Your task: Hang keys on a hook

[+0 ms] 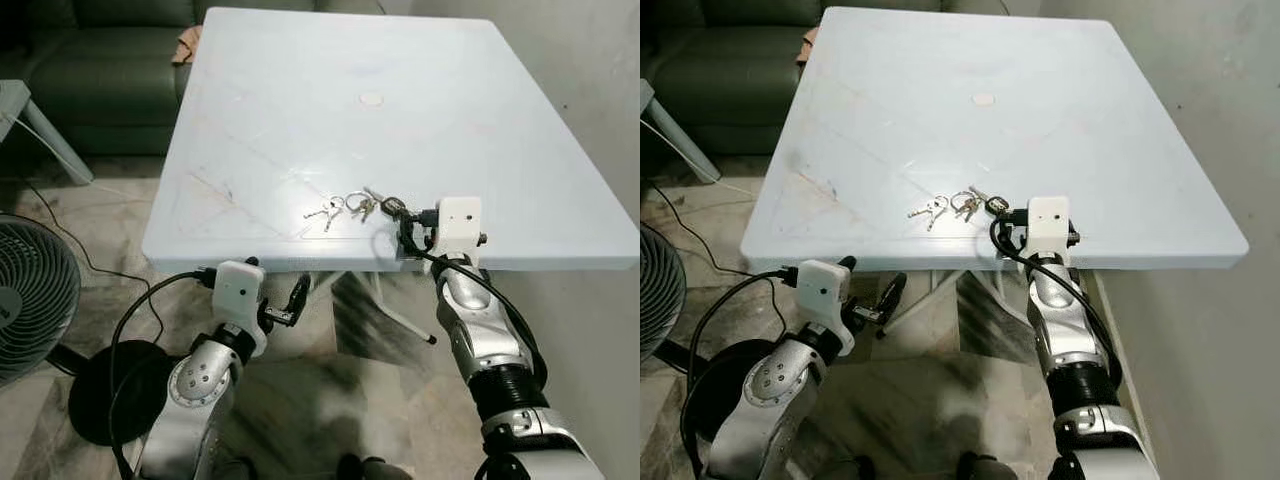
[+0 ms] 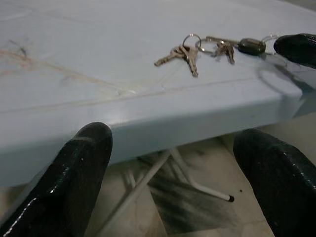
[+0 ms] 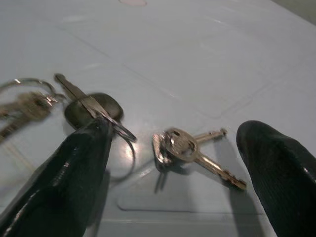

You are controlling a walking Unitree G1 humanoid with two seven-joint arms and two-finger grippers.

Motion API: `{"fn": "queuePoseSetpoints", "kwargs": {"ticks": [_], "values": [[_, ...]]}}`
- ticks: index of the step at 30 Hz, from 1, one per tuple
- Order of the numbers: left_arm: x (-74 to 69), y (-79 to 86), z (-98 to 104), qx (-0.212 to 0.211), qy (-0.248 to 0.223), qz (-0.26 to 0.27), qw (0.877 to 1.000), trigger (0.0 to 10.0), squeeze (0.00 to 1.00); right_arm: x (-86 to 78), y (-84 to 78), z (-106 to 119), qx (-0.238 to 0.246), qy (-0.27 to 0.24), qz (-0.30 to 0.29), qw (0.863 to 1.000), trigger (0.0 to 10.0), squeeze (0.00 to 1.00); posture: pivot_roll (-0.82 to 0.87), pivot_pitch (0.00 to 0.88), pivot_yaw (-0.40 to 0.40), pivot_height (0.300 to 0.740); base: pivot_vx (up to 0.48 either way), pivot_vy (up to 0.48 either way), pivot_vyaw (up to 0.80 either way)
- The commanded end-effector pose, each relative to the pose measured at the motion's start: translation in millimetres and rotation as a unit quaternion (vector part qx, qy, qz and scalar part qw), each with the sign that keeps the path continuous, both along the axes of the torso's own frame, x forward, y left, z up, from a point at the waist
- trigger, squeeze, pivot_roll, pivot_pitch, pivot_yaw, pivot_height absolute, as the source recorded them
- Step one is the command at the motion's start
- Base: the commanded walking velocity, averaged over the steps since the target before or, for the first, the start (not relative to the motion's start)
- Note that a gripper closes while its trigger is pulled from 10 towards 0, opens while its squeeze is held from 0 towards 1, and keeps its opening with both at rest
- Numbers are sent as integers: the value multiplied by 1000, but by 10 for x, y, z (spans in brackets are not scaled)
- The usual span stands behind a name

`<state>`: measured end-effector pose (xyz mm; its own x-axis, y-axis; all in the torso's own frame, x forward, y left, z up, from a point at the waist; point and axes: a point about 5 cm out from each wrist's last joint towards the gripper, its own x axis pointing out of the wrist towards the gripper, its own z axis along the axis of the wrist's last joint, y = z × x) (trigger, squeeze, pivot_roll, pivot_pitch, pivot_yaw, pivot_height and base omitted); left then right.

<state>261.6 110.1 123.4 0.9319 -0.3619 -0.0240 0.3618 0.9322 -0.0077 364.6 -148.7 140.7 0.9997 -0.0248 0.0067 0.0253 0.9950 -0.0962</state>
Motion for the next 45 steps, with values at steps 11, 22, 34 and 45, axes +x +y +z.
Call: {"fn": "queuePoseSetpoints", "kwargs": {"ticks": [11, 22, 34, 45], "values": [[-38, 21, 11, 2, 10, 7, 1000, 10000, 0, -23, -167, -45, -23, -2, -16, 1000, 0, 0, 72, 250, -46, 732, 0, 0, 0], [-34, 13, 12, 4, 11, 11, 1000, 10000, 0, -32, -167, -45, -33, -8, -7, 999, 0, 0, 74, 251, -49, 732, 0, 0, 0], [-30, 23, 11, 6, 12, 16, 1000, 10000, 0, -23, -135, -18, -36, -18, 6, 999, 0, 0, 74, 250, -50, 732, 0, 0, 0], [-15, 15, 13, 5, 11, 17, 1000, 10000, 0, -29, -159, -21, -42, -20, 8, 999, 0, 0, 71, 248, -50, 732, 0, 0, 0]]}}
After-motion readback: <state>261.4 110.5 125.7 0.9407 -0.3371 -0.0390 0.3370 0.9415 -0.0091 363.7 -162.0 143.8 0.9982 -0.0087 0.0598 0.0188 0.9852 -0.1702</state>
